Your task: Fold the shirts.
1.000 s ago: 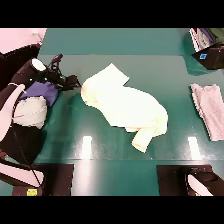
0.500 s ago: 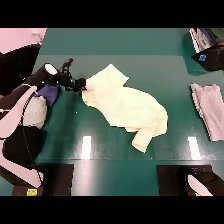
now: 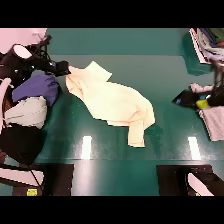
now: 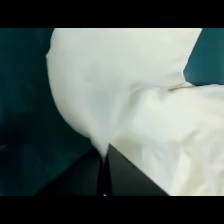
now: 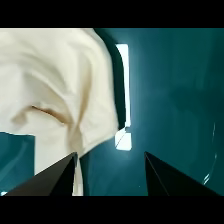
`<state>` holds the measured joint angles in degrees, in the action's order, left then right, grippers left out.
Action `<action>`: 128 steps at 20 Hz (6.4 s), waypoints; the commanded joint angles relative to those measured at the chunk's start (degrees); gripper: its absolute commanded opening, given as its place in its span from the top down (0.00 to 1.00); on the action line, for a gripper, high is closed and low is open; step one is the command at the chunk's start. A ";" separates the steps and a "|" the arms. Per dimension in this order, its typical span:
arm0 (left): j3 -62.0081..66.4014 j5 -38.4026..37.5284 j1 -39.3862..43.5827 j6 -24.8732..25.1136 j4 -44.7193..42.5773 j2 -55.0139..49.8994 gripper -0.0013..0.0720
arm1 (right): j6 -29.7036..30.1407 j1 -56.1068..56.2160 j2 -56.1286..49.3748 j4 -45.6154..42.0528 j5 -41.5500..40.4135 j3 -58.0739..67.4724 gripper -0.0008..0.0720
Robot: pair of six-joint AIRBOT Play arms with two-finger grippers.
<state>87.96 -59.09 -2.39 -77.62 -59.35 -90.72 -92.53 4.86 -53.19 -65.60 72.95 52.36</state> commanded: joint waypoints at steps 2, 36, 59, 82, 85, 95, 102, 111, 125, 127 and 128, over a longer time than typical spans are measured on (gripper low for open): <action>0.42 -1.44 -0.44 0.20 -1.90 1.44 0.95 | 6.60 -2.25 -6.25 13.27 -9.97 -15.23 0.33; 20.65 -2.23 -0.50 -0.09 -6.23 49.92 0.95 | 13.86 -19.91 7.58 5.62 5.46 54.53 0.97; -1.05 0.31 -1.68 3.69 -6.62 2.73 0.24 | 7.10 -1.16 -41.88 3.54 2.25 47.34 0.45; -61.27 0.15 -9.77 -4.42 -0.39 36.39 0.30 | 11.82 -1.97 -4.98 4.66 2.12 14.01 0.47; -62.53 3.08 -7.78 -2.29 3.04 35.95 0.30 | 11.82 -1.97 -4.42 4.68 2.47 14.01 0.47; -58.10 -0.22 -6.64 0.11 5.46 39.01 0.95 | 11.85 -15.37 -1.70 3.89 10.60 3.21 0.47; -54.75 -1.38 -6.64 0.09 6.45 40.54 0.95 | 13.57 -36.89 -1.51 3.19 5.99 -23.82 0.37; -54.75 -1.40 -6.64 0.09 6.43 40.54 0.95 | 18.51 -26.86 -12.83 15.13 -4.85 -26.95 0.61; 0.17 -12.37 -6.67 -2.71 4.83 47.69 0.95 | 18.49 -19.06 12.00 14.03 -0.35 16.87 0.97; 13.35 -12.41 -6.64 -3.87 4.85 47.69 0.95 | 18.43 -19.06 13.60 12.13 -0.24 28.37 0.97; 19.39 -11.78 -6.64 -4.92 4.68 47.69 0.95 | 18.43 -19.06 14.14 10.12 -0.22 33.77 0.97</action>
<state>90.45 -70.26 -9.02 -80.42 -54.35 -43.53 -74.04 -14.24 -42.02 -52.47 72.03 71.24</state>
